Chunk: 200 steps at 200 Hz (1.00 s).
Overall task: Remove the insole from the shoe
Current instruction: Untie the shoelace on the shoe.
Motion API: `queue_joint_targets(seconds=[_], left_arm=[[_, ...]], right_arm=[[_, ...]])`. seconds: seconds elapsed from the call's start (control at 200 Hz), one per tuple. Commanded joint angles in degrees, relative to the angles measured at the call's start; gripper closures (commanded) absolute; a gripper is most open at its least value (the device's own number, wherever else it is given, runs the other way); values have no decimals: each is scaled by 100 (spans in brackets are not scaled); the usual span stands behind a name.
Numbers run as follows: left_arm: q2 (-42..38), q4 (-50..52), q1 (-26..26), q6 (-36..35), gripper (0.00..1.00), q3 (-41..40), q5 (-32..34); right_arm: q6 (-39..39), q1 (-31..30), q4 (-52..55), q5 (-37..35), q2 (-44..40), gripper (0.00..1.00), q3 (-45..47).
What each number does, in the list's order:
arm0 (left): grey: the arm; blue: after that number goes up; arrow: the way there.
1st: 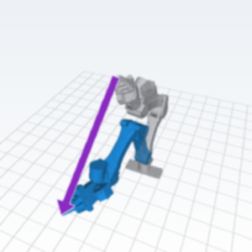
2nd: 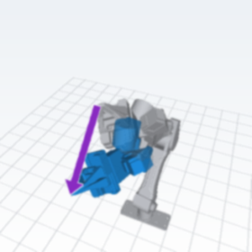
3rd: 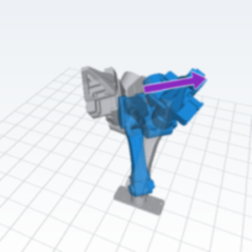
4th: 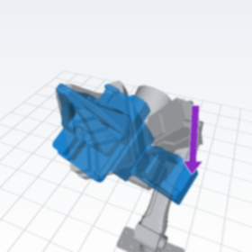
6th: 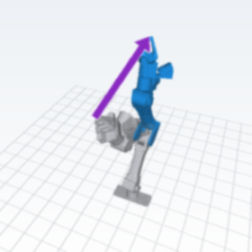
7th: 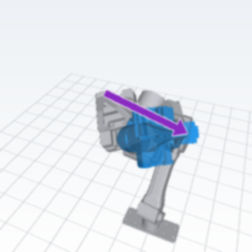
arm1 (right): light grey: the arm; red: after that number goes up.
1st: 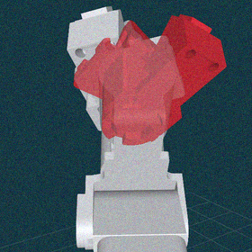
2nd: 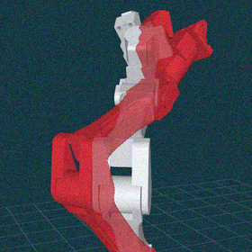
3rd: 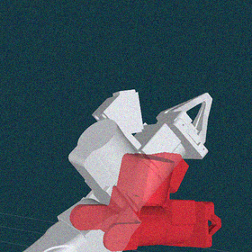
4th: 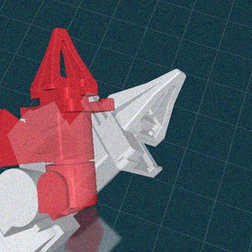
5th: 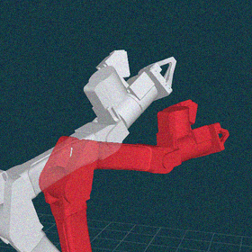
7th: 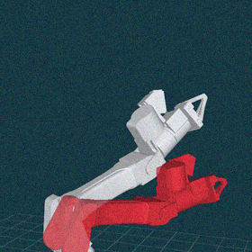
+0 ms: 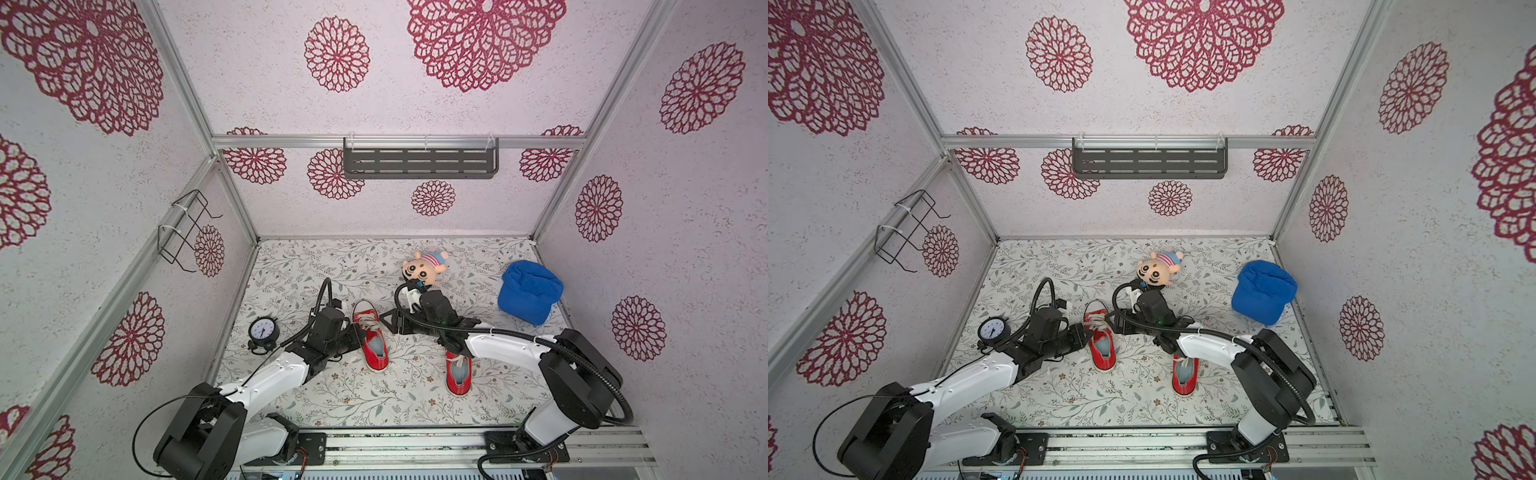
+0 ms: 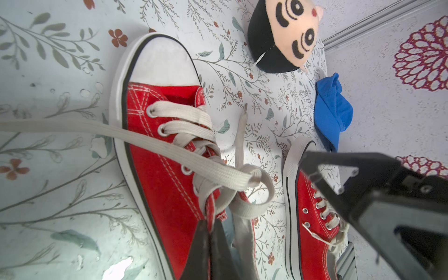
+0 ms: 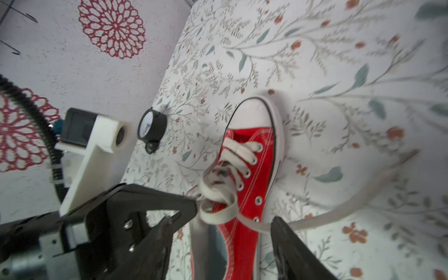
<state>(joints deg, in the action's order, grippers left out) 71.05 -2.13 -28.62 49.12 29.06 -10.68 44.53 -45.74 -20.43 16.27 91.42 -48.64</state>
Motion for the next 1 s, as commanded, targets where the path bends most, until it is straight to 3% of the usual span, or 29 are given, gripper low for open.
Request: queue_joint_targets(seconds=[0.0, 0.15, 0.425, 0.996], left_arm=[[-143, -267, -22, -30, 100, -36, -47], [-135, -272, -38, -17, 100, -49, -20], [-99, -292, -53, -16, 100, -22, -15], [-29, -268, -66, -70, 100, -4, -35]], right_arm=[[1318, -43, -1096, 875, 68, 33, 150], [2106, -118, -2492, 996, 444, 32, 395], [2701, -193, -3441, 771, 990, 33, 479], [2500, -161, -5255, 434, 2004, 35, -7]])
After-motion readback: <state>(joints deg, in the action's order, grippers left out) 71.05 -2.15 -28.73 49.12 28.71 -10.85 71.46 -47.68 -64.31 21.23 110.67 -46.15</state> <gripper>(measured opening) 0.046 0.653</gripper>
